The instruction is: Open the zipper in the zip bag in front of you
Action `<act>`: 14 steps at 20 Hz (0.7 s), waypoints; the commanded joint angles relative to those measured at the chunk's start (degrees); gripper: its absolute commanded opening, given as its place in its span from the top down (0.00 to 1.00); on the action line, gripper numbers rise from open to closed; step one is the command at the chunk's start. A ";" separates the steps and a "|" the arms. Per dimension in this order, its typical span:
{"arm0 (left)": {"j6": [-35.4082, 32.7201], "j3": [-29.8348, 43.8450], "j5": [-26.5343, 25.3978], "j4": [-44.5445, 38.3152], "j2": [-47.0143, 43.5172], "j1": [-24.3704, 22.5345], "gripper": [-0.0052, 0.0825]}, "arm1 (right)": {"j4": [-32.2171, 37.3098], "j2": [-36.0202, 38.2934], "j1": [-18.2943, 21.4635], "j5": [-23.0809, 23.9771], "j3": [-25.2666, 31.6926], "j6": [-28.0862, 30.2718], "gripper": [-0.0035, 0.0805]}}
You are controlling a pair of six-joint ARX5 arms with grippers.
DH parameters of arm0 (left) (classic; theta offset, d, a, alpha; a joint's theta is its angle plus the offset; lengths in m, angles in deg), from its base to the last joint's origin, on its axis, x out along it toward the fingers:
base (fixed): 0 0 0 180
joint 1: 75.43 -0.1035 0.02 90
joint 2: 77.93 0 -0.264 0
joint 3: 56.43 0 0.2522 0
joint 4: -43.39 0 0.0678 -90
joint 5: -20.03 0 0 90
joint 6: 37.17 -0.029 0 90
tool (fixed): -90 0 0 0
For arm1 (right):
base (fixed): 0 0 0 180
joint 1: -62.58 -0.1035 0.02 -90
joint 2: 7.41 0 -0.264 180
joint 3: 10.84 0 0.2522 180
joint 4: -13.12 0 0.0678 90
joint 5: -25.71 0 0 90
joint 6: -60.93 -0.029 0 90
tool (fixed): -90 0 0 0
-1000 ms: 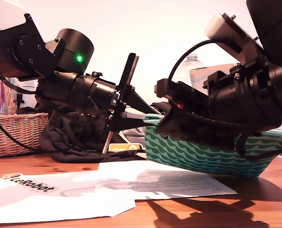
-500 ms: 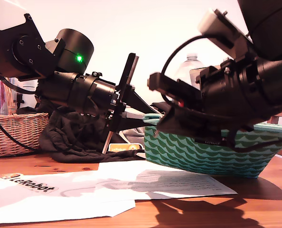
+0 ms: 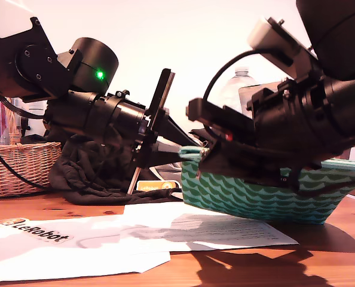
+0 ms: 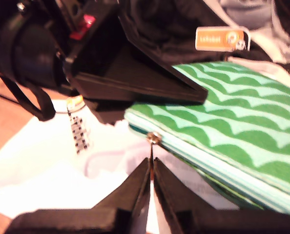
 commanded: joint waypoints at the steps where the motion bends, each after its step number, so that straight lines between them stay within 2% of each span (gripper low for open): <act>1: -1.77 -0.24 0.42 0.46 0.70 -0.63 0.96 | -1.42 -0.22 0.15 0.13 -0.52 -0.26 0.97; 11: -12.48 -0.24 -1.79 6.21 0.70 -2.16 0.96 | -5.97 -0.13 0.15 1.07 -0.52 -1.55 0.97; 14: -13.20 -0.24 -1.92 6.36 0.70 -2.16 0.96 | -6.01 -0.07 0.15 0.33 -0.57 -2.14 0.97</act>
